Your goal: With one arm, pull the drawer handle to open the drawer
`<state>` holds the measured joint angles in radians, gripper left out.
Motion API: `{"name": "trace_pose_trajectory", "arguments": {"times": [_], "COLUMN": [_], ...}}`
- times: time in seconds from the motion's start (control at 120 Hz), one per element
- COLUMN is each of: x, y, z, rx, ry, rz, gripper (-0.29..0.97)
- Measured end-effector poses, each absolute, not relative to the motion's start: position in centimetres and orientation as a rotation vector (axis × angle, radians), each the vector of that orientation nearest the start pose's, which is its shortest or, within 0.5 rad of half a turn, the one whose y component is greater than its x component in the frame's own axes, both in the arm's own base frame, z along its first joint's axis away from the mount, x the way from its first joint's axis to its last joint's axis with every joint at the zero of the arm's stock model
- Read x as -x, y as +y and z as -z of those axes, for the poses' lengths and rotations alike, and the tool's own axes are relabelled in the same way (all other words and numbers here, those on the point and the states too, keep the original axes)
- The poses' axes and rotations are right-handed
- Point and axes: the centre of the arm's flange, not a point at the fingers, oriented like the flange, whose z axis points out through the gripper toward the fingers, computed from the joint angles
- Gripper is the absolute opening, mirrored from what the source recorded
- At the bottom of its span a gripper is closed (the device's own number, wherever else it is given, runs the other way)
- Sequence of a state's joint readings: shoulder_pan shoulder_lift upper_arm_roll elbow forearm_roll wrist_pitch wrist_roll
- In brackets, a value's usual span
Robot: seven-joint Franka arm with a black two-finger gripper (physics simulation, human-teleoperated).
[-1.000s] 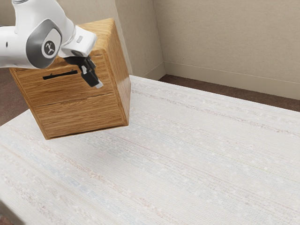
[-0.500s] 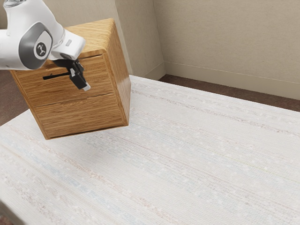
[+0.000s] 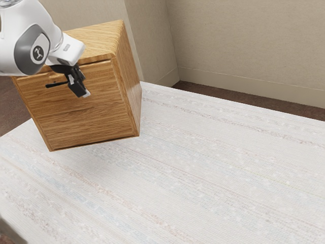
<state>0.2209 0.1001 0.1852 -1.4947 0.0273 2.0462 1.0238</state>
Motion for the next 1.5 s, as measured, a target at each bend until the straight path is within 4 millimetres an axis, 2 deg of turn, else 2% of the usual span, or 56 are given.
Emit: {"name": "trace_pose_trajectory", "arguments": {"times": [0.083, 0.133, 0.217, 0.383, 0.475, 0.575, 0.733, 0.783, 0.95, 1.183, 1.233, 1.317, 1.383, 1.5], "x": [-56.9, -55.8, -54.2, -52.8, -52.8, -53.6, -55.6, -55.8, -56.0, -55.8, -55.5, -54.5, -53.9, -53.0], "y": [24.1, 24.3, 25.5, 27.9, 28.3, 27.3, 24.0, 23.8, 23.7, 23.6, 23.4, 22.7, 22.3, 20.7], "z": [-66.9, -68.4, -69.7, -69.1, -68.6, -68.1, -66.3, -66.1, -66.1, -66.4, -66.6, -67.1, -67.3, -67.5], "rx": [2.630, 2.623, 2.625, 2.656, 2.667, 2.671, 2.676, 2.676, 2.672, 2.670, 2.670, 2.671, 2.673, 2.672], "ry": [0.862, 0.851, 0.819, 0.771, 0.767, 0.798, 0.893, 0.898, 0.902, 0.899, 0.899, 0.910, 0.914, 0.950], "rz": [0.457, 0.471, 0.474, 0.436, 0.422, 0.416, 0.401, 0.401, 0.408, 0.416, 0.420, 0.429, 0.434, 0.443], "gripper": [0.34, 0.41, 0.49, 0.57, 0.58, 0.60, 0.61, 0.71, 0.71, 0.65, 0.59, 0.49, 0.49, 0.44]}}
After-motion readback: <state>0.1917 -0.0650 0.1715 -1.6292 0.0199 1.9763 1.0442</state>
